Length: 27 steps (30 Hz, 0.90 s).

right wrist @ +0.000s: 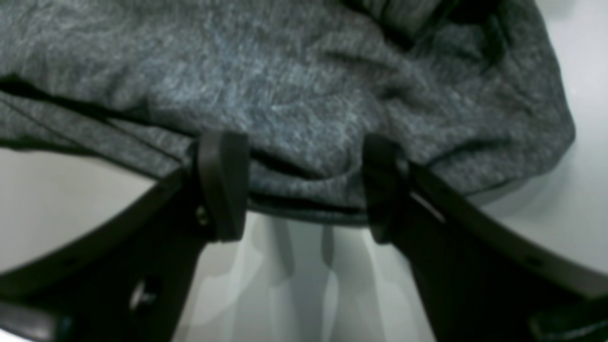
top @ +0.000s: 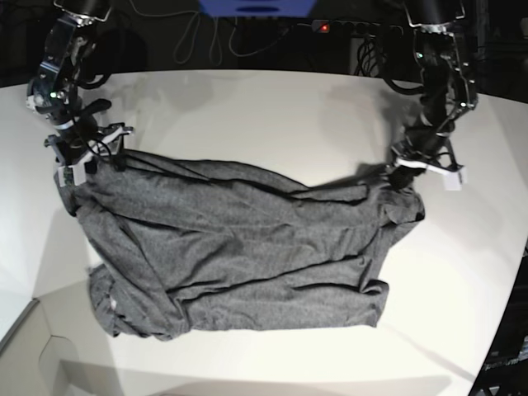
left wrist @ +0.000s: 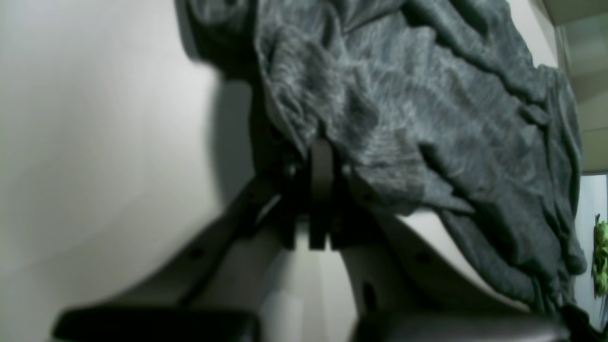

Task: Layout the t-shirt on the table in an organized manner, then fold the t-shirt properly
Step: 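Drag the shirt corners apart with both grippers and lay it flat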

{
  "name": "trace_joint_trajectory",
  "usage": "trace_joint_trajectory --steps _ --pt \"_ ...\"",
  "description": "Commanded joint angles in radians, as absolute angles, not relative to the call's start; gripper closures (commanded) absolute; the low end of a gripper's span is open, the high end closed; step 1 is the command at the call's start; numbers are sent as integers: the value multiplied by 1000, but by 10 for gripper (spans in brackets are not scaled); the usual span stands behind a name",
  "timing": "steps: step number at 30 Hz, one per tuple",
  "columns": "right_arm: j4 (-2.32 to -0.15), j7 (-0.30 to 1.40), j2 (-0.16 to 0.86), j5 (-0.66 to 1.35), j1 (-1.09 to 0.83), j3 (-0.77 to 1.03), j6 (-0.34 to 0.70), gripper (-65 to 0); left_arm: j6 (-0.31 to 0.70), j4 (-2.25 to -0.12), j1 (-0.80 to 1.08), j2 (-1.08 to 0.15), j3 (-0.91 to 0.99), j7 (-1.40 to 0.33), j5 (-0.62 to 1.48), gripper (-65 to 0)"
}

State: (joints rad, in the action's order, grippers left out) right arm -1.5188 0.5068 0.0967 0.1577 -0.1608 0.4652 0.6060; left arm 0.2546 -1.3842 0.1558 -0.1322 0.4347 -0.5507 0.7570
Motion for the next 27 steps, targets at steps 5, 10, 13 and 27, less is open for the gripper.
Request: trace_joint_trajectory --steps 5,10,13,27 --pt "-1440 481 113 168 -96 440 613 -376 263 -1517 234 -162 490 -533 889 0" --pt "-1391 481 151 168 -102 443 613 -310 263 -1609 323 -228 516 -533 1006 0" --pt "-1420 481 170 170 -173 450 613 -256 263 -1633 364 -255 518 -533 1044 0" --pt "-1681 481 177 174 -493 533 613 -264 263 -1707 489 -259 518 -533 1072 0"
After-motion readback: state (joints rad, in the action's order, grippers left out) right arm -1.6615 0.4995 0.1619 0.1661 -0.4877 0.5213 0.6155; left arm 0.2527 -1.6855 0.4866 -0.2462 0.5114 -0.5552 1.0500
